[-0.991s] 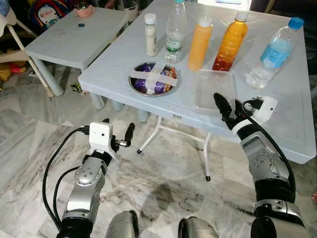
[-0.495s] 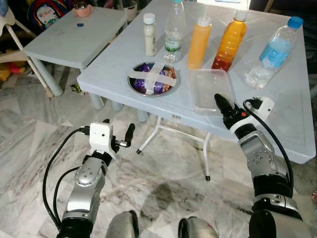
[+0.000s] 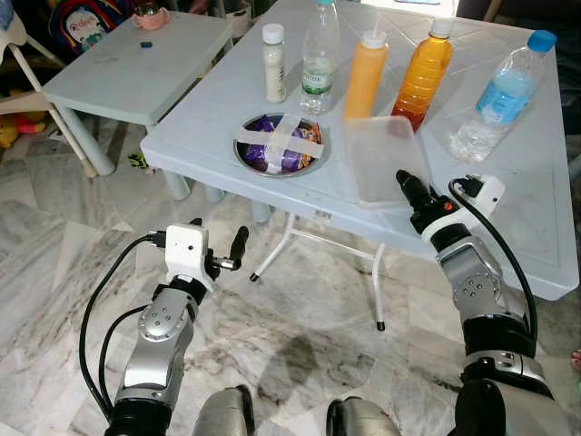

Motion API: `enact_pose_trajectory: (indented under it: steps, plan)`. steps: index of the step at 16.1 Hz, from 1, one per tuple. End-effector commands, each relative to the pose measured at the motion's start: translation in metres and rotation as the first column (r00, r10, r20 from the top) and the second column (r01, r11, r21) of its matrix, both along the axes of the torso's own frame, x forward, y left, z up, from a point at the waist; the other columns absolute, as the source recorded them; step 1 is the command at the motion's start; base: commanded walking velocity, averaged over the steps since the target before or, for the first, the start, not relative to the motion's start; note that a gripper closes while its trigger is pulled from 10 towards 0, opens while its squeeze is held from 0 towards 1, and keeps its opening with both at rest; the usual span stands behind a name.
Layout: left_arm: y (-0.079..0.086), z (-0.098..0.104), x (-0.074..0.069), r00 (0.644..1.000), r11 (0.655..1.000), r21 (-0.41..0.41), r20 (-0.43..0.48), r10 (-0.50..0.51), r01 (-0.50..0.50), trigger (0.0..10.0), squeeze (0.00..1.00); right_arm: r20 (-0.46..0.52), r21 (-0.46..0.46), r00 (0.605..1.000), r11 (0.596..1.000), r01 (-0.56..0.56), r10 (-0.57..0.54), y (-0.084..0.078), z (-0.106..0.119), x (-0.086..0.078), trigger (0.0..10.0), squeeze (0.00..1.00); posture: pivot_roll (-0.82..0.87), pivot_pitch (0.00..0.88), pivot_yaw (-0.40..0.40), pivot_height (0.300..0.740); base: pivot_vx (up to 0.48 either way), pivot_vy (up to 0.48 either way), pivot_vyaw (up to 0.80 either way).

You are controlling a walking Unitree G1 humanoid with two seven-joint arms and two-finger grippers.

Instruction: Restocking fridge

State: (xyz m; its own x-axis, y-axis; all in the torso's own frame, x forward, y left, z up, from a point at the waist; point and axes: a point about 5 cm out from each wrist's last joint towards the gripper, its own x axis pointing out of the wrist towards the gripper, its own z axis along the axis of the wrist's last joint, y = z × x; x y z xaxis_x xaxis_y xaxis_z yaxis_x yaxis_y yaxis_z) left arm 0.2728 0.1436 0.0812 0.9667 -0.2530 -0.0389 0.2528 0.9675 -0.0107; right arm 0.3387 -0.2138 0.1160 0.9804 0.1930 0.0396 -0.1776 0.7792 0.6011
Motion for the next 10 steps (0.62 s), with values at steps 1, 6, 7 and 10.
enact_pose_trajectory:
  steps: [1,6,7,10]
  plan:
    - [-0.001,0.0003,0.0002,1.0,1.0,0.01,0.001,-0.008,0.008,10.0,0.0,-0.063,0.015,0.998,1.0,0.019,-0.018,-0.0007,-0.0122,-0.0029,0.0,0.0,0.02,0.111,0.047,0.74,0.0,0.0,0.0]
    - [-0.0012,0.0011,0.0007,1.0,1.0,0.009,0.003,-0.002,0.002,10.0,0.0,-0.093,0.022,0.995,0.999,0.046,-0.044,0.0004,-0.0157,-0.0031,7.3,0.0,0.02,0.123,0.046,0.74,0.0,0.0,0.0]
    - [-0.0013,0.0012,0.0005,1.0,1.0,0.009,0.003,-0.002,0.002,10.0,0.0,-0.096,0.009,0.995,0.999,0.04,-0.039,0.0019,-0.0165,-0.0038,10.0,0.0,0.02,0.126,0.046,0.74,0.0,0.0,0.0]
    - [-0.0016,0.0013,0.0004,1.0,1.0,0.008,0.002,-0.003,0.003,10.0,0.0,-0.087,-0.054,0.994,0.996,0.069,-0.073,0.0021,-0.0134,-0.0045,10.0,0.0,0.01,0.129,0.047,0.74,0.0,0.0,0.0]
